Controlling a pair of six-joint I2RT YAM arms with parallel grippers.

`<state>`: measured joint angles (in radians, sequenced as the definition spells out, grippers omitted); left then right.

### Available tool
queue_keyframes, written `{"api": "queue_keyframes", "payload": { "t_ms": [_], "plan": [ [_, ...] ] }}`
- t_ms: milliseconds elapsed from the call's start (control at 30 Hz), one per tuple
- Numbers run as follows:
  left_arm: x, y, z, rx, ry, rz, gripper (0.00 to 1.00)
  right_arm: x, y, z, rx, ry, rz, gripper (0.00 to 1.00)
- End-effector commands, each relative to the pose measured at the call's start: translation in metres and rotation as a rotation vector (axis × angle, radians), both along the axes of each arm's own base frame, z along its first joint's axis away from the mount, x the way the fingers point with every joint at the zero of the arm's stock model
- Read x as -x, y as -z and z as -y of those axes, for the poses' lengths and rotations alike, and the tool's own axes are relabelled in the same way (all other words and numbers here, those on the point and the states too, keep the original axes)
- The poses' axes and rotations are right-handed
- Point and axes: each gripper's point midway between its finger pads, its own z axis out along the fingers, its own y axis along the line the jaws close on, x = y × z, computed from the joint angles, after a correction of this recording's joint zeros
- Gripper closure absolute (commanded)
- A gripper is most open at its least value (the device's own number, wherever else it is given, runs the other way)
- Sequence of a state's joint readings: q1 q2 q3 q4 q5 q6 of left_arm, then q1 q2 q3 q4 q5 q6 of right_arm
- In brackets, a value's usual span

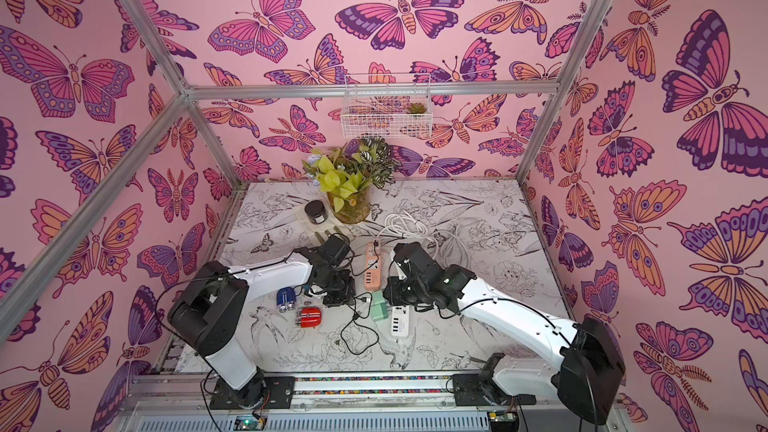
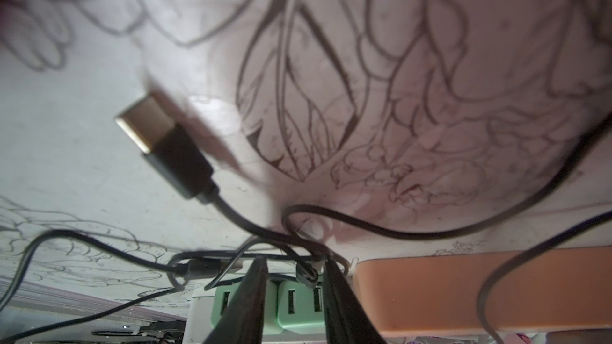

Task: Charge the electric shaver
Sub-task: Pick up the charging cable from the center of the board.

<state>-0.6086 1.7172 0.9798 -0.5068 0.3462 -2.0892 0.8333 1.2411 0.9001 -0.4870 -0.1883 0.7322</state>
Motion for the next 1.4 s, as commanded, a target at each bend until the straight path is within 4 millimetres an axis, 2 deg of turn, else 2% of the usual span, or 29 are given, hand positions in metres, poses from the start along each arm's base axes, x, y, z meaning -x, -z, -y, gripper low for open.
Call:
{"api": "queue_keyframes", "payload": {
  "t_ms": [0, 133, 300, 567, 667, 800, 967, 1033, 1133, 1233, 1367],
  "plan": [
    [0.006, 0.01, -0.008, -0.033, -0.105, -0.071, 0.75, 0.001, 0.005, 0.001, 0.013, -0.006, -0.017, 0.78],
    [0.007, 0.006, -0.01, -0.03, -0.107, -0.056, 0.85, 0.0, 0.006, 0.002, 0.013, -0.004, -0.022, 0.78],
    [0.007, -0.009, -0.012, -0.022, -0.101, -0.028, 0.95, -0.001, 0.004, 0.002, 0.005, -0.001, -0.021, 0.78],
    [0.008, -0.043, -0.013, 0.018, -0.093, 0.04, 1.0, -0.003, -0.003, -0.001, -0.026, 0.016, -0.034, 0.78],
    [0.001, -0.061, -0.014, 0.035, -0.09, 0.101, 1.0, -0.008, -0.011, -0.001, -0.058, 0.05, -0.049, 0.78],
    [-0.024, -0.096, -0.017, 0.041, -0.06, 0.25, 1.0, -0.021, -0.036, -0.004, -0.162, 0.114, -0.081, 0.77],
    [-0.06, -0.151, -0.025, 0.045, -0.005, 0.487, 1.0, -0.048, -0.077, -0.006, -0.414, 0.272, -0.16, 0.7],
    [-0.081, -0.177, -0.025, 0.052, 0.036, 0.651, 1.0, -0.064, -0.097, -0.009, -0.564, 0.363, -0.216, 0.67],
    [-0.099, -0.209, -0.025, 0.049, 0.073, 0.872, 1.0, -0.083, -0.121, -0.011, -0.744, 0.529, -0.315, 0.63],
    [-0.108, -0.23, -0.027, 0.089, 0.047, 1.054, 1.0, -0.096, -0.139, -0.015, -0.887, 0.666, -0.406, 0.59],
    [-0.112, -0.247, -0.026, 0.144, 0.015, 1.252, 1.0, -0.103, -0.14, -0.024, -0.995, 0.819, -0.519, 0.55]
  ]
}}
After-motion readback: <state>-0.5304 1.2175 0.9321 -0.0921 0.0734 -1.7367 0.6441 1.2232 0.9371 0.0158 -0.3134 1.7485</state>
